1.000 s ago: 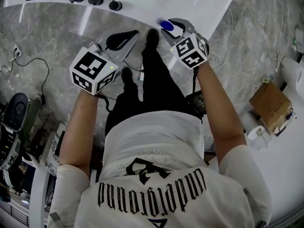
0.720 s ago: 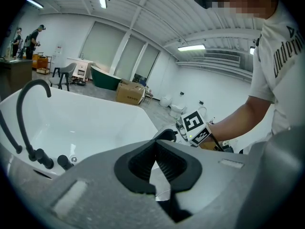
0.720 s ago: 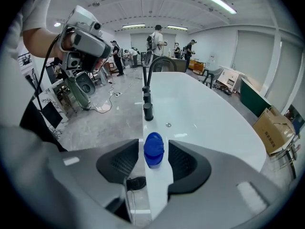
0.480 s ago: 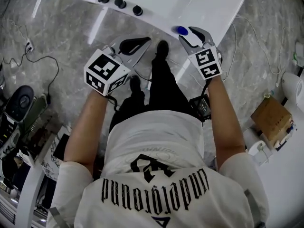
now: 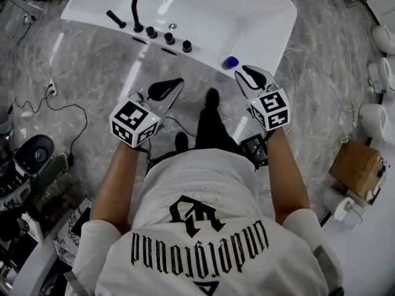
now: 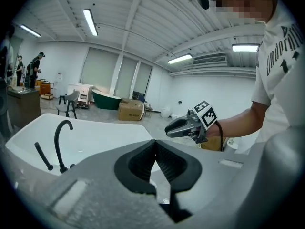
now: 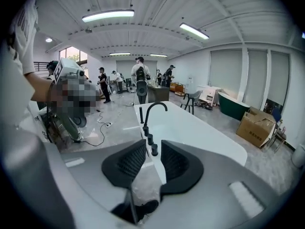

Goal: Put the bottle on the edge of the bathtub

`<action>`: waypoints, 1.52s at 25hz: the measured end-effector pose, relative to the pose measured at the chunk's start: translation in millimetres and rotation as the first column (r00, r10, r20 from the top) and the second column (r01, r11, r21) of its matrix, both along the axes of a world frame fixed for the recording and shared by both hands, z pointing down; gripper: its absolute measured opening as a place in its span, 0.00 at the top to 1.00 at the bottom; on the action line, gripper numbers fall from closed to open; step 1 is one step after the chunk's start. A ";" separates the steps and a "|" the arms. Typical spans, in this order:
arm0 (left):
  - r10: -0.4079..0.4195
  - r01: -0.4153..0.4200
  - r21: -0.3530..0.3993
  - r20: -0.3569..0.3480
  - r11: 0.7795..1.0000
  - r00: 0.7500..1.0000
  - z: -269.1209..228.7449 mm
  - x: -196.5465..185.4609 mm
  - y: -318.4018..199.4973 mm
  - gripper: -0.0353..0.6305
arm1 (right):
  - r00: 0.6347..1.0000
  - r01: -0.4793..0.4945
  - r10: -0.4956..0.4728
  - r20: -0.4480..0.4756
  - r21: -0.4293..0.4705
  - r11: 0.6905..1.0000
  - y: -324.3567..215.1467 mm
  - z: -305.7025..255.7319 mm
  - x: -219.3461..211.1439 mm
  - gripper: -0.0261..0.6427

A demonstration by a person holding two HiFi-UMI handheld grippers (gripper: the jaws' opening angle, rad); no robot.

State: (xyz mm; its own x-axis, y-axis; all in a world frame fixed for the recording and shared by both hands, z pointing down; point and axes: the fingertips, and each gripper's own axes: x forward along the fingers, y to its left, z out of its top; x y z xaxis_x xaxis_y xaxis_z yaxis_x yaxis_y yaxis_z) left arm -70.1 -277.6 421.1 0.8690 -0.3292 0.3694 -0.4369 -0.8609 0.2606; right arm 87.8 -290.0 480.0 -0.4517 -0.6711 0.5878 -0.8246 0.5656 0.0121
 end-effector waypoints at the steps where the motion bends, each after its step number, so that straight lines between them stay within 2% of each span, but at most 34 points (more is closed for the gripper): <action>1: -0.001 0.001 0.011 -0.008 1.000 1.000 -8.5 -5.1 5.1 0.94 | 1.000 -0.003 0.003 0.009 0.013 1.000 6.6 -11.0 -4.5 0.82; 6: 0.025 -0.022 0.050 -0.048 0.998 0.999 -53.7 -7.7 46.2 0.94 | 0.999 -0.020 0.017 0.050 0.051 0.998 40.8 -62.9 -15.9 0.94; 8: 0.040 -0.037 0.072 -0.049 0.997 0.998 -70.1 -6.6 57.5 0.94 | 0.997 -0.034 0.029 0.069 0.068 0.997 49.4 -80.7 -15.6 0.96; 11: 0.041 -0.037 0.095 -0.045 0.995 0.998 -87.0 -16.5 72.9 0.94 | 0.994 -0.049 0.041 0.097 0.077 0.996 66.8 -97.8 -20.1 0.96; 15: 0.012 -0.002 0.102 -0.098 0.995 0.995 -103.7 -36.3 82.8 0.94 | 0.994 -0.050 0.039 0.101 0.106 0.993 78.5 -112.0 -30.0 0.96; 19: 0.005 0.009 0.115 -0.122 0.993 0.992 -110.9 -49.7 91.5 0.94 | 0.995 -0.046 0.032 0.098 0.144 0.989 85.9 -128.3 -37.7 0.96; 27: 0.046 -0.023 0.138 -0.165 0.990 0.985 -129.8 -82.0 127.6 0.94 | 0.999 -0.019 0.011 0.045 0.201 0.979 144.4 -162.6 -84.1 0.96; 32: 0.058 -0.036 0.126 -0.173 0.991 0.983 -131.8 -77.4 155.1 0.94 | 0.999 -0.021 0.014 0.030 0.226 0.974 181.2 -188.3 -75.3 0.96; 38: 0.031 -0.014 0.093 -0.194 0.996 0.981 -124.0 -82.4 182.3 0.94 | 1.000 -0.019 0.017 0.009 0.258 0.966 206.3 -199.5 -63.1 0.96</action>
